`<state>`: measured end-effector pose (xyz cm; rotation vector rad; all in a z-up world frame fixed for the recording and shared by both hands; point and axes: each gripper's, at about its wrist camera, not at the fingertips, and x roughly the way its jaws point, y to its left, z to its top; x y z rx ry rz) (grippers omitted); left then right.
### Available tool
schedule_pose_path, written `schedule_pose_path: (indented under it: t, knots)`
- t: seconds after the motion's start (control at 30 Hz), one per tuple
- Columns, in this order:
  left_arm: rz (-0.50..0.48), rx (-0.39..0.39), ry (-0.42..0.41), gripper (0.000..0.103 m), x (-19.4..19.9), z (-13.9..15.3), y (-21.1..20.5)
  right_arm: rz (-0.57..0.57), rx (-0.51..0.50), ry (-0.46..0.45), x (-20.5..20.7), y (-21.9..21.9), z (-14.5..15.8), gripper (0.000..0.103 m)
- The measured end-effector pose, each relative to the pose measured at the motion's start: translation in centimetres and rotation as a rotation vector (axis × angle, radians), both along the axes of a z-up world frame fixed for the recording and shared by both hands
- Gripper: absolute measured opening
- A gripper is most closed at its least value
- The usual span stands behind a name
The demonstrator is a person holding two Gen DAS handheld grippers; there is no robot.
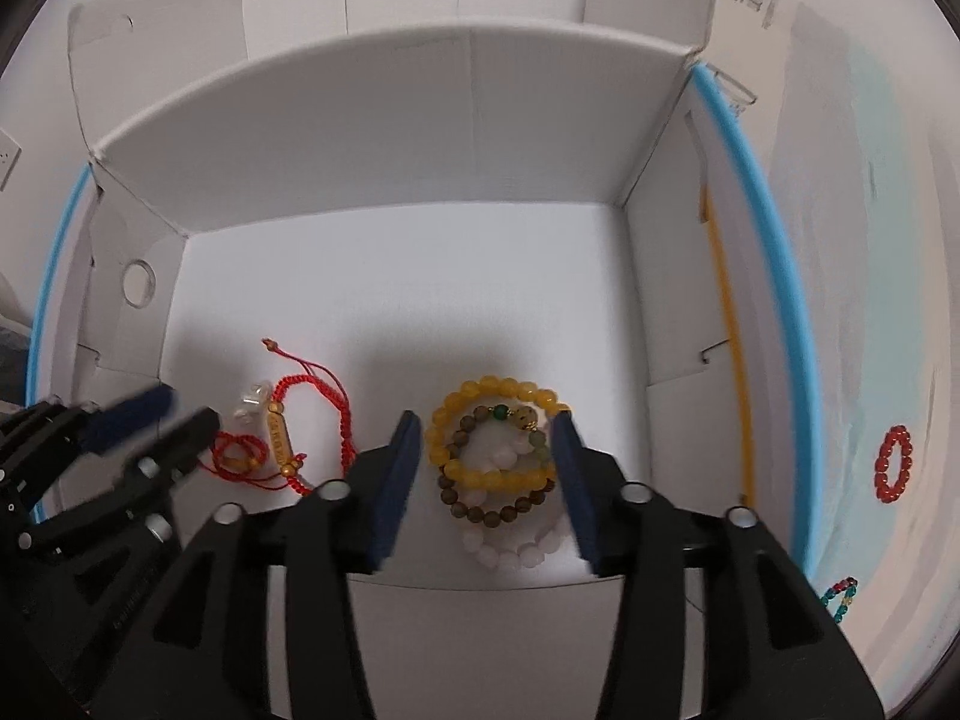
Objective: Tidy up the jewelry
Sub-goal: 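Open both tools to drop the bracelet and earrings into the box, then move both tools back over the red and multicolour bead bracelets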
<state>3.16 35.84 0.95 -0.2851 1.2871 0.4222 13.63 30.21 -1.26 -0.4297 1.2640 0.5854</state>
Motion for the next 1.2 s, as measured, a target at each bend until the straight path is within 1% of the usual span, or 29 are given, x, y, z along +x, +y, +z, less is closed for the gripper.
schedule_pose_path:
  t: [0.03, 0.07, 0.1, 0.13, 0.17, 0.23, 0.3, 0.37, 0.43, 0.5, 0.6, 0.7, 0.83, 1.03, 1.2]
  knots:
    - [0.004, 0.01, -0.014, 0.063, -0.2, 0.4, -0.1, -0.003, 0.015, -0.012, -0.1, -0.3, 0.7, 0.056]
    - [0.001, 0.02, -0.024, 0.064, -0.4, 0.9, -0.4, -0.003, 0.021, -0.019, -0.2, -0.5, 1.1, 0.059]
    - [-0.001, 0.022, -0.028, 0.069, -0.4, 1.1, -0.5, -0.004, 0.026, -0.028, -0.2, -0.8, 1.6, 0.061]
    - [-0.001, 0.024, -0.034, 0.076, -0.6, 1.5, -0.8, -0.007, 0.037, -0.037, -0.2, -1.1, 2.3, 0.067]
    - [0.0, 0.029, -0.044, 0.08, -0.7, 2.0, -1.1, -0.011, 0.047, -0.044, -0.1, -1.6, 2.9, 0.072]
    - [0.003, 0.038, -0.061, 0.088, -0.9, 2.9, -1.9, -0.023, 0.069, -0.063, -0.3, -2.5, 4.2, 0.078]
    - [-0.005, 0.043, -0.075, 0.092, -1.0, 3.6, -1.2, -0.037, 0.085, -0.076, -0.2, -3.3, 5.3, 0.084]
    - [-0.019, 0.049, -0.091, 0.097, -0.9, 4.4, -2.2, -0.049, 0.102, -0.087, 0.0, -4.5, 6.5, 0.091]
    - [-0.03, 0.049, -0.104, 0.097, -0.2, 4.3, -3.0, -0.057, 0.113, -0.1, -0.1, -5.7, 7.4, 0.095]
    - [-0.047, 0.044, -0.112, 0.097, 0.0, 4.8, -4.4, -0.074, 0.123, -0.107, -0.1, -6.6, 8.5, 0.096]
    - [-0.081, 0.054, -0.12, 0.097, 0.6, 5.5, -7.1, -0.101, 0.132, -0.122, 0.2, -9.1, 9.9, 0.095]
    - [-0.114, 0.053, -0.132, 0.097, 1.1, 6.2, -9.9, -0.14, 0.142, -0.142, 0.7, -12.4, 11.3, 0.095]
    - [-0.165, 0.046, -0.139, 0.097, 2.4, 6.5, -13.8, -0.189, 0.142, -0.157, 1.5, -16.2, 12.0, 0.095]
    - [-0.242, 0.028, -0.125, 0.097, 4.4, 5.6, -19.6, -0.267, 0.134, -0.166, 3.4, -22.8, 12.0, 0.096]
    - [-0.304, -0.002, -0.098, 0.097, 6.4, 3.8, -24.6, -0.332, 0.119, -0.141, 5.6, -27.6, 10.3, 0.095]
